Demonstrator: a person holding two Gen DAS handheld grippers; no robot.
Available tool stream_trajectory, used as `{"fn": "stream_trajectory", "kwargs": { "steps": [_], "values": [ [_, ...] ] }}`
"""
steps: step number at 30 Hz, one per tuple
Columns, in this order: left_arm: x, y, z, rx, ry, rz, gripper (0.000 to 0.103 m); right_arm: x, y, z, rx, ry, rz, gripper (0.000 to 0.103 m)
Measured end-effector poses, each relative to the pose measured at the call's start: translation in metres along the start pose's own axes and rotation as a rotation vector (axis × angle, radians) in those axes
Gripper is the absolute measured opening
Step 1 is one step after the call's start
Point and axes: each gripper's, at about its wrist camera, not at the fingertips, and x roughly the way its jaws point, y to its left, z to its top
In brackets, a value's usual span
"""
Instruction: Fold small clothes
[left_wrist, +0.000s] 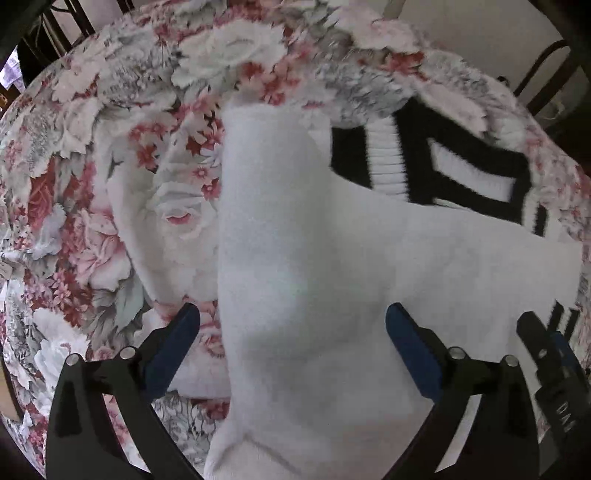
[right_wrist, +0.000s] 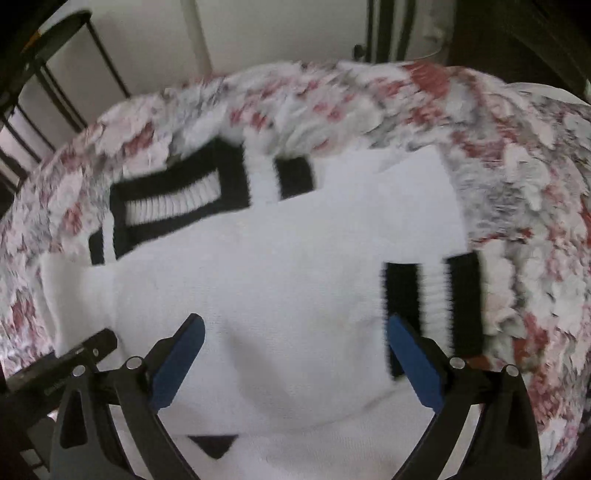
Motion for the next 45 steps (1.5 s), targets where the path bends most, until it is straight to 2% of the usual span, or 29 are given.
{"fn": "stream_trajectory", "kwargs": {
  "steps": [3, 4, 6, 7, 8, 10, 11, 15, 17, 19, 21, 22, 24, 26, 28, 31, 33, 36, 38, 39, 43, 45],
  "values": [
    [-0.005, 0.015, -0.008, 0.020, 0.033, -0.020, 0.098, -0.012, -0.016, -0.009, 0.032, 0.011, -0.015, 0.100],
    [-0.002, 0.015, -0.013, 0.037, 0.059, -0.008, 0.098, -0.010, -0.022, -0.016, 0.042, 0.039, -0.021, 0.100],
    [0.013, 0.009, -0.030, 0.112, 0.121, 0.070, 0.099, -0.001, -0.035, -0.032, 0.041, 0.124, -0.035, 0.100],
    [0.019, 0.007, -0.033, 0.136, 0.132, 0.088, 0.099, 0.012, -0.038, -0.039, 0.024, 0.178, -0.042, 0.100],
    [0.021, 0.007, -0.033, 0.144, 0.127, 0.096, 0.099, 0.018, -0.037, -0.041, -0.002, 0.182, -0.053, 0.100],
    [0.015, 0.010, -0.026, 0.121, 0.112, 0.084, 0.099, 0.013, -0.034, -0.038, -0.015, 0.162, -0.072, 0.099],
    [0.004, 0.002, -0.033, 0.096, 0.088, 0.069, 0.099, 0.007, -0.030, -0.033, -0.004, 0.136, -0.070, 0.099],
    [-0.029, 0.010, -0.005, 0.046, -0.088, 0.059, 0.098, -0.028, -0.021, -0.009, 0.016, -0.061, -0.011, 0.100],
    [-0.024, 0.007, 0.007, 0.043, -0.105, 0.067, 0.098, -0.027, -0.018, 0.004, 0.030, -0.101, 0.008, 0.100],
    [-0.003, 0.001, 0.018, 0.066, -0.056, 0.072, 0.099, -0.007, -0.011, 0.014, 0.044, -0.075, 0.051, 0.100],
    [0.016, -0.004, 0.022, 0.091, -0.029, 0.101, 0.099, 0.017, -0.007, 0.015, 0.045, -0.002, 0.060, 0.100],
    [0.020, -0.006, 0.024, 0.100, -0.037, 0.111, 0.099, 0.028, -0.004, 0.009, 0.030, 0.029, 0.043, 0.100],
    [0.021, -0.011, 0.027, 0.108, -0.039, 0.122, 0.099, 0.034, 0.005, 0.002, -0.037, 0.018, -0.008, 0.100],
    [0.021, -0.012, 0.030, 0.102, -0.043, 0.115, 0.099, 0.028, 0.011, 0.004, -0.047, 0.018, -0.034, 0.100],
    [0.000, -0.028, 0.007, 0.089, -0.055, 0.102, 0.099, 0.019, 0.007, 0.008, -0.007, 0.007, 0.002, 0.100],
    [-0.015, -0.022, -0.006, 0.081, -0.072, 0.111, 0.099, 0.005, -0.013, 0.004, 0.095, 0.008, 0.069, 0.100],
    [-0.021, -0.013, -0.026, 0.083, -0.072, 0.129, 0.099, -0.003, -0.026, -0.003, 0.150, 0.022, 0.126, 0.100],
    [-0.020, 0.004, -0.044, 0.081, -0.016, 0.166, 0.099, 0.002, -0.028, -0.014, 0.165, 0.048, 0.146, 0.100],
    [-0.016, 0.017, -0.054, 0.052, 0.053, 0.132, 0.099, 0.009, -0.022, -0.022, 0.156, 0.114, 0.120, 0.100],
    [-0.022, 0.024, -0.059, 0.025, 0.057, 0.112, 0.099, 0.011, -0.025, -0.029, 0.172, 0.142, 0.119, 0.099],
    [-0.064, 0.032, -0.078, 0.045, -0.029, 0.113, 0.098, -0.019, -0.027, -0.036, 0.194, 0.088, 0.151, 0.100],
    [-0.082, 0.034, -0.090, 0.070, -0.053, 0.071, 0.098, -0.036, -0.031, -0.044, 0.199, 0.077, 0.164, 0.100]
  ]
}}
